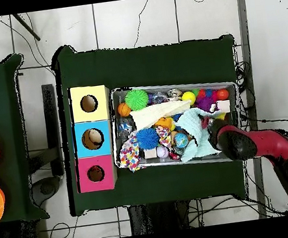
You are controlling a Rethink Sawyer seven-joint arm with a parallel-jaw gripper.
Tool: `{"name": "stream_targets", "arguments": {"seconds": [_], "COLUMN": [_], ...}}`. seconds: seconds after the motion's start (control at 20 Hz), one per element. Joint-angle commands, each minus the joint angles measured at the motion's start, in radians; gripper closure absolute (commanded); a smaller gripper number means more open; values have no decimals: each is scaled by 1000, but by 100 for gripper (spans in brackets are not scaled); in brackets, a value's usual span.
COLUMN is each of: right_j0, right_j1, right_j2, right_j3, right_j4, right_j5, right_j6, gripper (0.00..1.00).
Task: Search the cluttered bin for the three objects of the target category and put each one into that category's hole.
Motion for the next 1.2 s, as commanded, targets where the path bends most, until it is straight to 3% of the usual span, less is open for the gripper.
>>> {"name": "stream_targets", "arguments": {"seconds": [0.05,0.35,0.4,0.65,1.0,1.2], "right_j0": [40,46,46,83,197,251], "right_j1": [280,290,290,247,29,-57], "right_j2": [-104,-104,-106,-125,-179,-171], "right_j3": [-167,-178,-178,-158,-24,0], "right_j4": [-120,-101,-98,-100,-35,42], "right_j5": [0,-5,-13,-10,9,70], "right_j6": [-184,-211,-199,-169,-17,-10], "gripper": [0,0,100,100,100,100]}}
